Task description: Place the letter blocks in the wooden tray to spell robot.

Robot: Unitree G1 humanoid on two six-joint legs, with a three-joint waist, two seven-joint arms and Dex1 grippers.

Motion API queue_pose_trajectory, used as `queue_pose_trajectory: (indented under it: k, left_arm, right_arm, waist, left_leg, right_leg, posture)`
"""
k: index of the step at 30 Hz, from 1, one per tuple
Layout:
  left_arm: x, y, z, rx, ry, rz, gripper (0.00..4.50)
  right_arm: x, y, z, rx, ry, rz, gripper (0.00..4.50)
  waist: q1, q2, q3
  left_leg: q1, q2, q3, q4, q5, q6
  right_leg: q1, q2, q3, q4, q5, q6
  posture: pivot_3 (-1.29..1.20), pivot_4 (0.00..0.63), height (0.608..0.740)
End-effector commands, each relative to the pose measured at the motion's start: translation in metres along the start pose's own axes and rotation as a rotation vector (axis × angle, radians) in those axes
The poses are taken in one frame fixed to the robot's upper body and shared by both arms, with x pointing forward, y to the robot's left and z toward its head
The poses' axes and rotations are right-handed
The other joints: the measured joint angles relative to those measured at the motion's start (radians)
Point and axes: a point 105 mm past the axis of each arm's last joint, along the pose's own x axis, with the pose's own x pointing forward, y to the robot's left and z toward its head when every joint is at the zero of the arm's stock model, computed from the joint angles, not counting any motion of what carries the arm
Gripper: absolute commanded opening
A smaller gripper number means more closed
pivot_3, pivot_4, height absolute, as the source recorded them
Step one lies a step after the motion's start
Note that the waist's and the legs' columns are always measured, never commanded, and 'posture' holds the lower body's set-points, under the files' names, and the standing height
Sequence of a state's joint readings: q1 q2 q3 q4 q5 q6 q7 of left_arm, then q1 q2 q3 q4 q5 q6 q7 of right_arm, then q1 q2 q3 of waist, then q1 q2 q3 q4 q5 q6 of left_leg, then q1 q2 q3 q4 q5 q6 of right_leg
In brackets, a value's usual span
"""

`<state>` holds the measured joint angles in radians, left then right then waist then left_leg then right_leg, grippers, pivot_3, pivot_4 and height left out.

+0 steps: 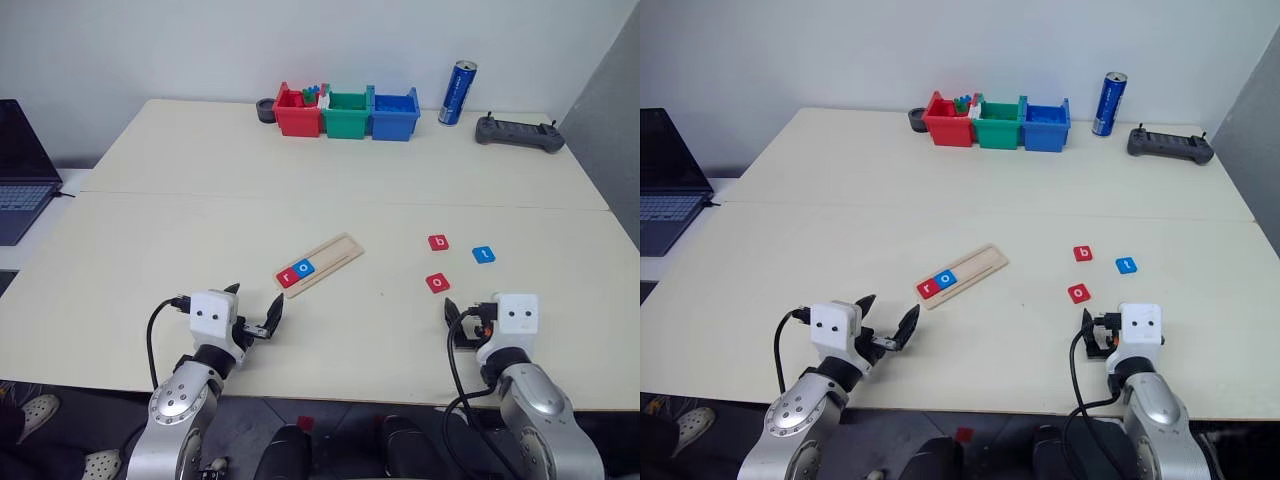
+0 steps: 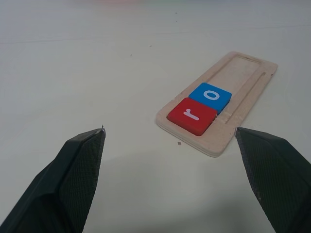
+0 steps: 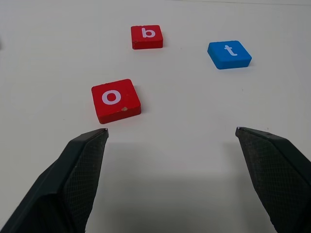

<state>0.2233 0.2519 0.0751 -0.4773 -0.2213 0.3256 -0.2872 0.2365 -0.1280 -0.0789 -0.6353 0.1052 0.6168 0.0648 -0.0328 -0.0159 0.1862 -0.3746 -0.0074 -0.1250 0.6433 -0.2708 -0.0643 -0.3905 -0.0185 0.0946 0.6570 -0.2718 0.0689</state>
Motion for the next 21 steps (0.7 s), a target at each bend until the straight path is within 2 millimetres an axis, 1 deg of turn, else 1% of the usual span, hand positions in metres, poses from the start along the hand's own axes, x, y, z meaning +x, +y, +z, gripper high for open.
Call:
queue_pose_trajectory:
  k: [1, 12, 21]
  left_arm:
    - [-0.0005, -0.002, 0.0067, 0.01, -0.028, -0.015, 4.5]
    - [0.0004, -0.0011, 0.0048, 0.044, -0.025, -0.014, 4.5]
    - [0.0001, -0.0022, 0.0035, 0.029, -0.027, -0.022, 4.5]
  right_arm:
    - [-0.0047, -0.0013, 0.0167, 0.006, -0.072, 0.002, 4.47]
    - [-0.003, -0.0013, 0.0199, 0.001, -0.084, 0.003, 4.47]
    - [-0.0018, -0.002, 0.0214, -0.007, -0.089, 0.003, 4.47]
  waist:
    - [0.0, 0.0, 0.0]
    - [0.0, 0.0, 0.0]
    - [0.0, 0.0, 0.0]
  left_leg:
    - [0.0, 0.0, 0.0, 0.0, 0.0, 0.0]
    - [0.0, 0.0, 0.0, 0.0, 0.0, 0.0]
    - [0.0, 0.0, 0.0, 0.0, 0.0, 0.0]
  right_leg:
    - [0.0, 0.0, 0.0, 0.0, 0.0, 0.0]
    - [0.0, 0.0, 0.0, 0.0, 0.0, 0.0]
    - [0.0, 0.0, 0.0, 0.0, 0.0, 0.0]
  posture:
    - [0.0, 0.15, 0.74]
    - [0.0, 0.15, 0.74]
    - [0.0, 0.15, 0.74]
